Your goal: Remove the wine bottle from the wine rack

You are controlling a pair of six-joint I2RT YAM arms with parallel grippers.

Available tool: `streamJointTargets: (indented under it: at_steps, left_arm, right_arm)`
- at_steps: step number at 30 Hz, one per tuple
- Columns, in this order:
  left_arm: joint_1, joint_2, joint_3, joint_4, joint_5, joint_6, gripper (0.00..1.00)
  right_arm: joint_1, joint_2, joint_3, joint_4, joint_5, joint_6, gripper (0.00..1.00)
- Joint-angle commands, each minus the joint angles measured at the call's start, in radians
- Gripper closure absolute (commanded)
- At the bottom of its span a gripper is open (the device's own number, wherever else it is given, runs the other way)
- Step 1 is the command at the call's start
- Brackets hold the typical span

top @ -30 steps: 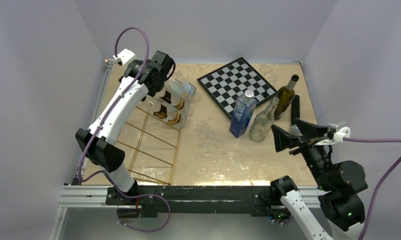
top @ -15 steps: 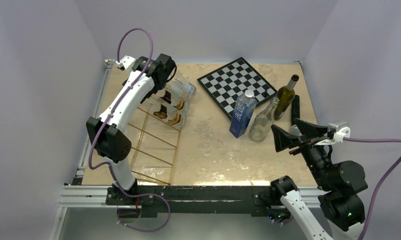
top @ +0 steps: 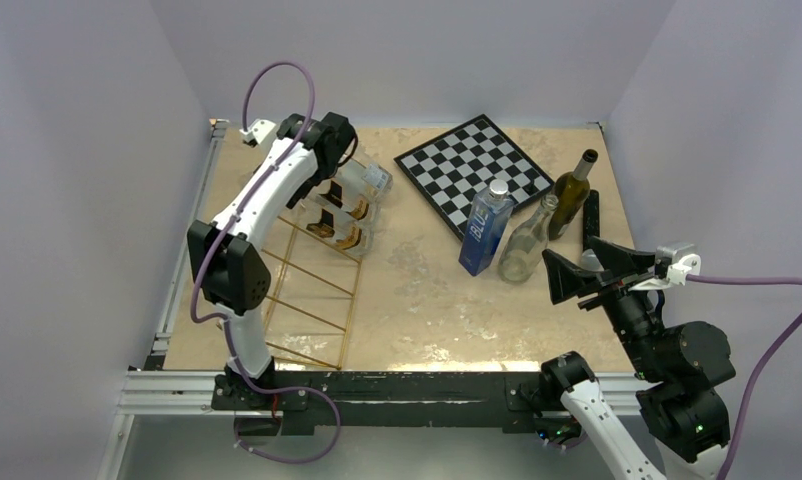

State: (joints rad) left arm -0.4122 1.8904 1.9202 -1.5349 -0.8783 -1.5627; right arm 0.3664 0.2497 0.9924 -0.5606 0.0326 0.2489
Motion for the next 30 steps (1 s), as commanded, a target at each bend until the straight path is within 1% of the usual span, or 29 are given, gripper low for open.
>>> streamJointTargets:
  at_steps: [1, 5, 17, 18, 19, 22, 24, 27, 28, 30]
  left_arm:
    - [0.018, 0.005, -0.001, -0.012, -0.019, -0.050, 0.47]
    - [0.027, 0.017, -0.009, -0.023, -0.014, -0.080, 0.48]
    - [0.029, 0.058, -0.018, 0.001, 0.000, -0.077, 0.48]
    - [0.029, 0.058, -0.018, 0.002, 0.002, -0.077, 0.50]
    - [0.029, 0.057, -0.019, 0.003, 0.002, -0.077, 0.54]
    - [0.029, 0.054, -0.020, 0.004, 0.004, -0.079, 0.71]
    - [0.029, 0.049, -0.021, 0.004, 0.005, -0.079, 0.79]
    - [0.029, 0.031, -0.022, -0.001, 0.010, -0.081, 0.98]
    - [0.029, 0.023, -0.025, 0.000, 0.010, -0.080, 1.00]
    - [0.029, 0.007, -0.026, 0.002, 0.010, -0.078, 1.00]
  right_arm:
    - [0.004, 0.012, 0.001, 0.031, -0.003, -0.006, 0.01]
    - [0.004, 0.011, 0.003, 0.030, -0.002, -0.009, 0.01]
    - [0.004, 0.016, 0.000, 0.036, -0.003, -0.010, 0.01]
    - [0.005, 0.017, -0.002, 0.036, -0.003, -0.009, 0.01]
    - [0.005, 0.017, -0.003, 0.036, -0.003, -0.009, 0.01]
    - [0.003, 0.019, -0.004, 0.037, -0.003, -0.008, 0.01]
    - [0.004, 0.019, -0.009, 0.042, -0.003, -0.006, 0.01]
    - [0.004, 0.024, -0.013, 0.053, -0.013, -0.001, 0.01]
    - [0.005, 0.027, -0.011, 0.049, -0.014, 0.001, 0.01]
    - [0.004, 0.031, -0.008, 0.043, -0.013, 0.002, 0.01]
